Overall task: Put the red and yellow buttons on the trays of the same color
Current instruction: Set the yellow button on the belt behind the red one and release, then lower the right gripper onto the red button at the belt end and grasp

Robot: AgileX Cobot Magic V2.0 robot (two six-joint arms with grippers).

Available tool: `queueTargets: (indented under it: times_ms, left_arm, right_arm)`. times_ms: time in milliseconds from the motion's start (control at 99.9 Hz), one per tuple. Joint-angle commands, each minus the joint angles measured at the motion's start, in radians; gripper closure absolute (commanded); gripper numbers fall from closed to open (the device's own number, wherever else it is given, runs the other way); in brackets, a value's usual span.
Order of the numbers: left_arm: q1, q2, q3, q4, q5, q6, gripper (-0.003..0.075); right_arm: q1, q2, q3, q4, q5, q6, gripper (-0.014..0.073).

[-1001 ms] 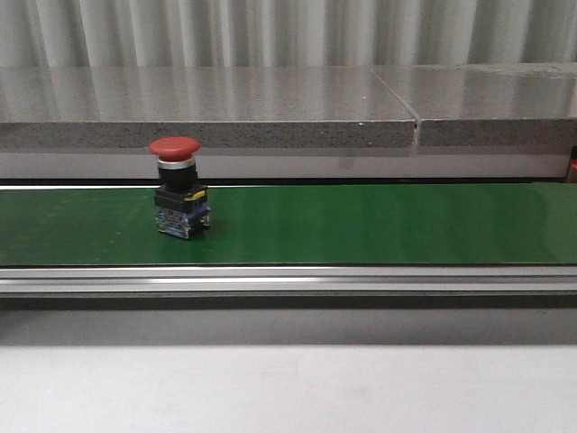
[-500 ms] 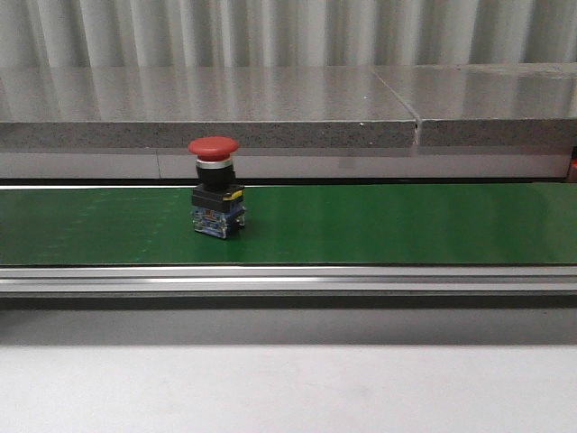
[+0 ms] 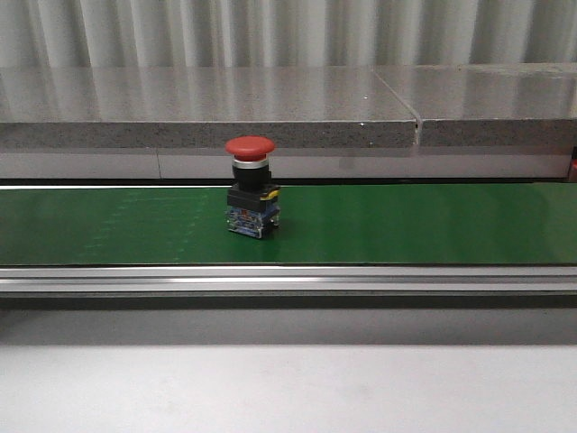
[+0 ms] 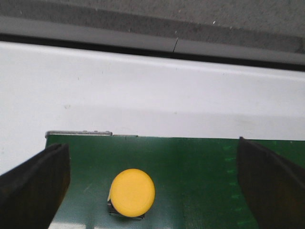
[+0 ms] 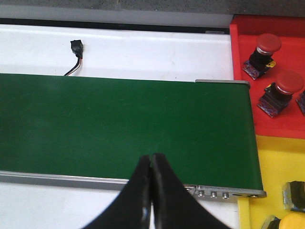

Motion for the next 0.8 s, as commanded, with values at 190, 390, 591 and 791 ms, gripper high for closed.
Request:
queueTargets:
  times_ms: [190, 390, 591, 791]
  left_arm:
    - [-0.095, -0.342, 0.204, -0.023, -0.235, 0.055, 0.0041]
    - [-0.116, -0.6, 0.353, -0.023, -0.244, 0.055, 0.0051]
    - [-0.116, -0.82, 0.452, -0.023, -0.214, 0.055, 0.0211]
    - [-0.116, -0.945, 0.498, -0.023, -0.214, 0.055, 0.0544]
  right_arm:
    - [0.003, -0.006, -0.027, 0.01, -0.057, -0.011, 0.0661]
    - [0.003, -0.006, -0.027, 0.01, -0.057, -0.011, 0.0661]
    - [0.003, -0.006, -0.027, 0.01, -0.057, -0.011, 0.0661]
    - [0.003, -0.006, -0.027, 0.01, -0.057, -0.011, 0.0661]
